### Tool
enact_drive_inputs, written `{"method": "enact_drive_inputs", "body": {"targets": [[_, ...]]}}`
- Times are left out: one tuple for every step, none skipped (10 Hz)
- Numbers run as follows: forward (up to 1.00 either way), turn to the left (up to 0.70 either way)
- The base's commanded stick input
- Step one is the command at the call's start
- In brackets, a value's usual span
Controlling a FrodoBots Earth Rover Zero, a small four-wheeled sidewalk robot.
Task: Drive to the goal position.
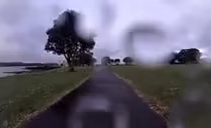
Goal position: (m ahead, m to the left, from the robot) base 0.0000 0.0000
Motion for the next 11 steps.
{"method": "enact_drive_inputs", "body": {"targets": [[0.70, 0.00], [0.70, 0.00], [0.70, 0.00], [0.70, 0.00], [0.70, 0.00], [0.70, 0.00], [0.70, 0.00], [0.70, 0.00], [0.70, 0.00], [0.70, 0.00], [0.70, 0.00]]}}
